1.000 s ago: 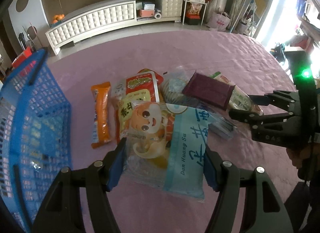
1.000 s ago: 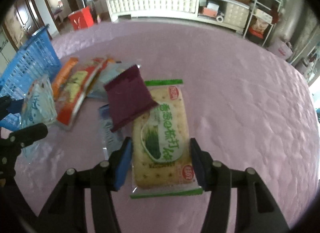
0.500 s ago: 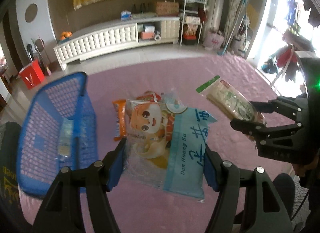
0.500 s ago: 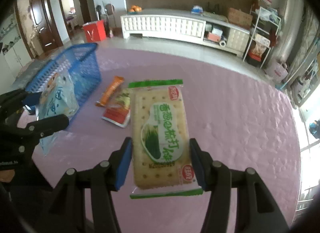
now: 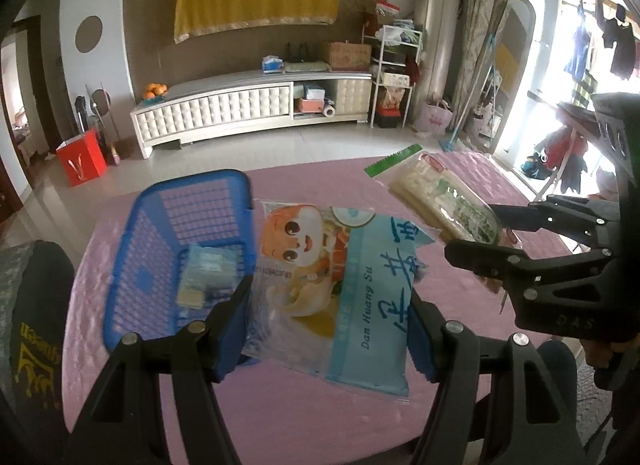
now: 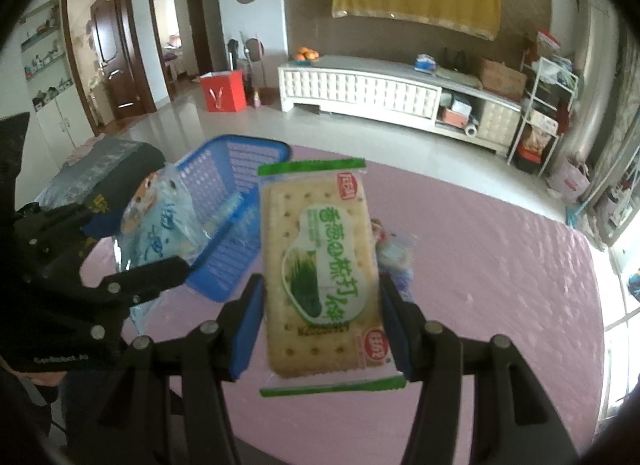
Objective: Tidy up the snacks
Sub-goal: 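Drop the blue-printed bag into the basket with the left gripper while the right carries crackers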
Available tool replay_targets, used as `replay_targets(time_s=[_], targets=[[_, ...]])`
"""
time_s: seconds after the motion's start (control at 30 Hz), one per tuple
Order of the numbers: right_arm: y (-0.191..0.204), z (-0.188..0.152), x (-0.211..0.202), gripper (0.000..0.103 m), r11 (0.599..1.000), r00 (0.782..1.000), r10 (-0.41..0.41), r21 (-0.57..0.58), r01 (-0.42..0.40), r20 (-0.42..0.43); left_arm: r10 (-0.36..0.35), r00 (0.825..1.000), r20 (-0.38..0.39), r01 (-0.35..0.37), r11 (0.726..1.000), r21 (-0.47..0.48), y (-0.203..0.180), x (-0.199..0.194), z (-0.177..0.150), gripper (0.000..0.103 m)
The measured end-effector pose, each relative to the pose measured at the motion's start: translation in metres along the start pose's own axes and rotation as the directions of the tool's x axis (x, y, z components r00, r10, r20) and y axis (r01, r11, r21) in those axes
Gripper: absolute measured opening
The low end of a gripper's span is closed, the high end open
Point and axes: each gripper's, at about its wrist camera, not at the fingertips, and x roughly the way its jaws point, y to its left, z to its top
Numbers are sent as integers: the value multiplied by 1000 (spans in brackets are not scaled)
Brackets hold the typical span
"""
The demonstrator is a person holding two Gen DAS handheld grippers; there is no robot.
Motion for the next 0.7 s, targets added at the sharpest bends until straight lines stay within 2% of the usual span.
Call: replay_targets(time_s=[0.23,0.43,0.7], targets=[[34,16,20,60,998,998,54,-19,-54,8,49,999,12,-48,999,-22,47,-14,0,65],[46,24,41,60,997,997,77,-13,-77,0,79,997,-5,-79,995,-63,85,-12,-3,65],[49,27,73,60,996,997,70,63,-68,-38,73,995,-68,-78,994,-82,118,26,-1,65]])
